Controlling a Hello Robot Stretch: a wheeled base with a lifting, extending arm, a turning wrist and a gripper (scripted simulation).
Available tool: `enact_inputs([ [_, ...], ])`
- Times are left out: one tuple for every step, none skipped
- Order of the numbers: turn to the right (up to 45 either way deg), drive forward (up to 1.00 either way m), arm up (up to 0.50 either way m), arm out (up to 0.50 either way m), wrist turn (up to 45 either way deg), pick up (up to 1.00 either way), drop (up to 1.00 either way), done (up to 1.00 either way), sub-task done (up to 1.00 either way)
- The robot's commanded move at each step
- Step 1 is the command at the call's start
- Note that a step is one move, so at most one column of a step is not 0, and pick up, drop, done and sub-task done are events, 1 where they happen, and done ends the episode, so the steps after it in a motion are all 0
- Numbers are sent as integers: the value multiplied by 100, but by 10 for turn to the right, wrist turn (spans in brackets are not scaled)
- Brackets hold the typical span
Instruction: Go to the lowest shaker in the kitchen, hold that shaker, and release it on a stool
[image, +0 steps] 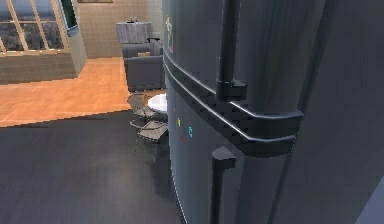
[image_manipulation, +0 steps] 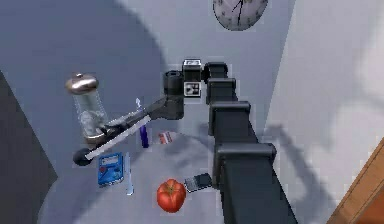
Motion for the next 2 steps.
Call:
enact_inputs([
  [0, 0, 0, 0, -390, 0, 0, 0, 0],
  [0, 0, 0, -26, 0, 0, 0, 0, 0],
])
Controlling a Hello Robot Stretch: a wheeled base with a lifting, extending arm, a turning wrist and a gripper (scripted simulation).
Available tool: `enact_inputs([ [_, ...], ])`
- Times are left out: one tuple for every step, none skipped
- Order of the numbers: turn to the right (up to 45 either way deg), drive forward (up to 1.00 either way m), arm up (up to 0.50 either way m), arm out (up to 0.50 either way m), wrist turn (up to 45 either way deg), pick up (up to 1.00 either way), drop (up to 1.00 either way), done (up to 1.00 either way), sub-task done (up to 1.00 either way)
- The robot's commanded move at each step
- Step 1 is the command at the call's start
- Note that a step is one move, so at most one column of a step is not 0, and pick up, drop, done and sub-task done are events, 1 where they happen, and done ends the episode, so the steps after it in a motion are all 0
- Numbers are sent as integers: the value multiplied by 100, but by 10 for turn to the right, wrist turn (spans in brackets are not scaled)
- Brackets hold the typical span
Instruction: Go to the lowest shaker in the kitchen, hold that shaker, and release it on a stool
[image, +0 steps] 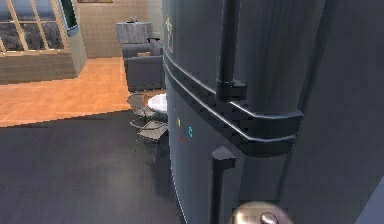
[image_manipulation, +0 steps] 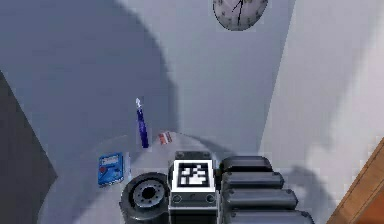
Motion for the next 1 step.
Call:
enact_inputs([
  [-450, 0, 0, 0, 0, 0, 0, 0, 0],
])
